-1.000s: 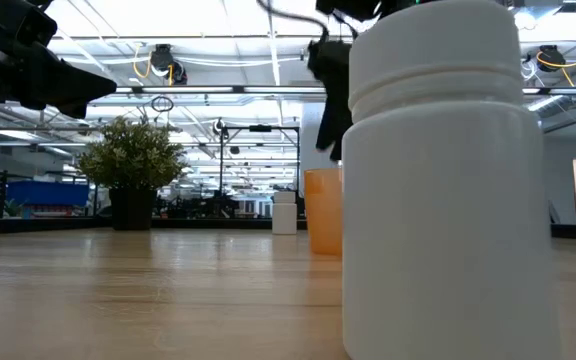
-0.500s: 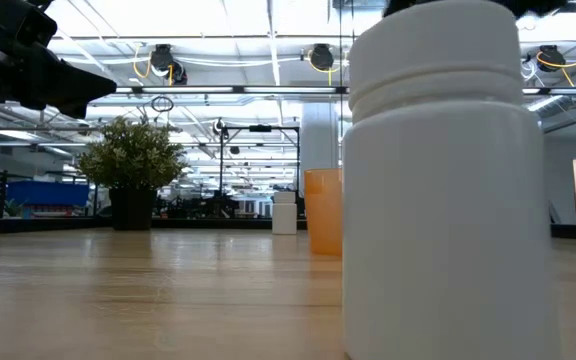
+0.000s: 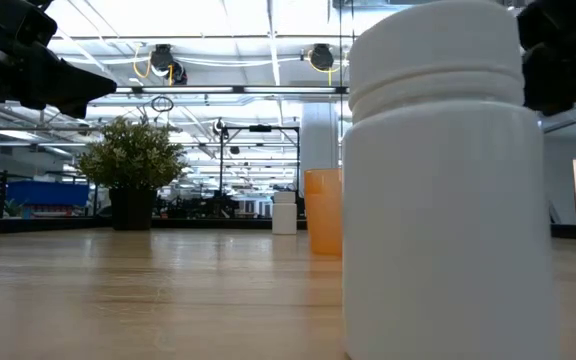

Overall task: Pick and place pill bottles into a basket
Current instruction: Put the bottom white medicine bottle into the orange bin

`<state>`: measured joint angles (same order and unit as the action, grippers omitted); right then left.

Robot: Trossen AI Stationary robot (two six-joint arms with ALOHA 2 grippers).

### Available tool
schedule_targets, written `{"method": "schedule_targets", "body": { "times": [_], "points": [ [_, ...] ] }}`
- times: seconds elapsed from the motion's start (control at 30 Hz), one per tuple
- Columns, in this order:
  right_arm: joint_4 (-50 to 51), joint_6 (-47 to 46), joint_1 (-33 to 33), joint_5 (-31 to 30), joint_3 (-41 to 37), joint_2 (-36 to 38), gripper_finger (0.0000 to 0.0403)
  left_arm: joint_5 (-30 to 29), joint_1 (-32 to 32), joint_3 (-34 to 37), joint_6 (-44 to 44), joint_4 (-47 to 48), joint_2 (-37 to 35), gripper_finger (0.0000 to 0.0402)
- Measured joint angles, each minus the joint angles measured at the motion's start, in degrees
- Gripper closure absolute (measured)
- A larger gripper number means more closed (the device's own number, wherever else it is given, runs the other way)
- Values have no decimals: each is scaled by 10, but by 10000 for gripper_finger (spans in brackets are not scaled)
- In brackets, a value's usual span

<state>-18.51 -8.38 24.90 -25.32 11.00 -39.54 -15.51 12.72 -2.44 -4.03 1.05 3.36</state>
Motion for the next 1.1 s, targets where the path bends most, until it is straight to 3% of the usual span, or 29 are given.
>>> {"method": "schedule_targets", "body": {
  "times": [0.27,0.5,0.6,0.73,0.87,1.1],
  "points": [
    [7,64,0,29,-78,220,402,0,0,0,0,0,0,371],
    [83,121,0,26,-87,342,402,0,0,0,0,1,0,371],
    [99,131,0,26,-87,370,402,0,0,0,1,-12,0,371],
    [111,222,0,-13,-88,394,402,10,0,0,15,-74,0,371],
    [108,282,-1,-33,-88,394,402,24,0,0,82,-136,0,371],
    [110,288,-1,-32,-88,393,399,29,1,0,185,-211,0,371]
  ]
}}
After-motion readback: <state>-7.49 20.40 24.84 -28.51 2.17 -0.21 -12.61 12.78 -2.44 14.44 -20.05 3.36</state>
